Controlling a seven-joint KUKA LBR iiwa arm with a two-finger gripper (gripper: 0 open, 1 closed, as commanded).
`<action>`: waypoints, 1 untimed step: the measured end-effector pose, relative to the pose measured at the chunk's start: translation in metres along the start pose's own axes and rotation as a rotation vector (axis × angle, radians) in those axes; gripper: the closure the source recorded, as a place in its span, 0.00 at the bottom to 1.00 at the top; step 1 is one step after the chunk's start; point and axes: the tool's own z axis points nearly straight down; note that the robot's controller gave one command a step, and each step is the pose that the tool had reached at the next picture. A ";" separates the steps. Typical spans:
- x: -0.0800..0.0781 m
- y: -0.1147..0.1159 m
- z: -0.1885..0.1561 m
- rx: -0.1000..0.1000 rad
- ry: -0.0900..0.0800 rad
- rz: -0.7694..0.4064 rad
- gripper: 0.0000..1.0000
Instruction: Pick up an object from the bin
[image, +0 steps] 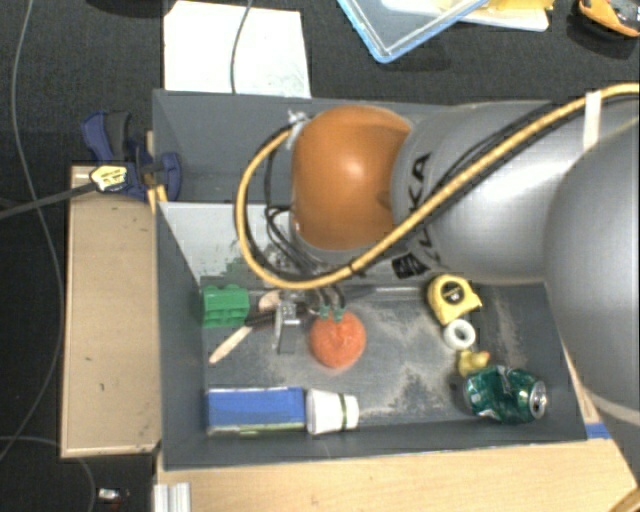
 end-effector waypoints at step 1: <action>0.000 0.000 0.000 0.000 0.000 0.001 0.00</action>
Offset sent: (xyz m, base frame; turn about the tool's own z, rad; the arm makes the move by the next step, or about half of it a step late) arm -0.0598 -0.0406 -0.0666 -0.0651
